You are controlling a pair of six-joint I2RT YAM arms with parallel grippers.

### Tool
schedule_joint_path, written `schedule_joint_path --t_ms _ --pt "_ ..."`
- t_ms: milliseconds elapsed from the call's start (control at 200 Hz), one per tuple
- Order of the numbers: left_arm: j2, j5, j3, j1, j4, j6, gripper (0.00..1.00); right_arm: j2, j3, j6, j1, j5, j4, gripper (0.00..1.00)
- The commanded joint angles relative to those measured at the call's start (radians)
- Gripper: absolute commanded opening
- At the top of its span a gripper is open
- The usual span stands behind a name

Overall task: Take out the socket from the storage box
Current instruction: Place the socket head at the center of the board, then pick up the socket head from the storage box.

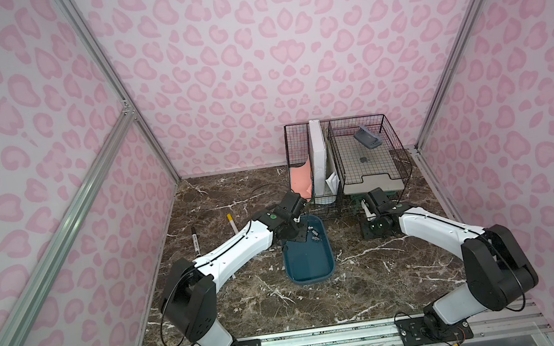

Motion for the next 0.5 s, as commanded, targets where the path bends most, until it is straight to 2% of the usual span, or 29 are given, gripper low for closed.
schedule_joint_path --t_ms 0,230,495 --pt "0.084 -0.019 0.058 0.0 -0.034 0.075 0.41 -0.034 -0.018 0.02 0.004 -0.012 -0.011 0.52" --pt "0.242 -0.046 0.137 0.022 -0.027 0.115 0.41 -0.105 -0.043 0.018 0.009 -0.029 -0.03 0.52" --pt "0.305 -0.039 0.139 0.045 0.015 0.145 0.41 -0.117 -0.043 0.013 0.015 -0.032 -0.025 0.52"
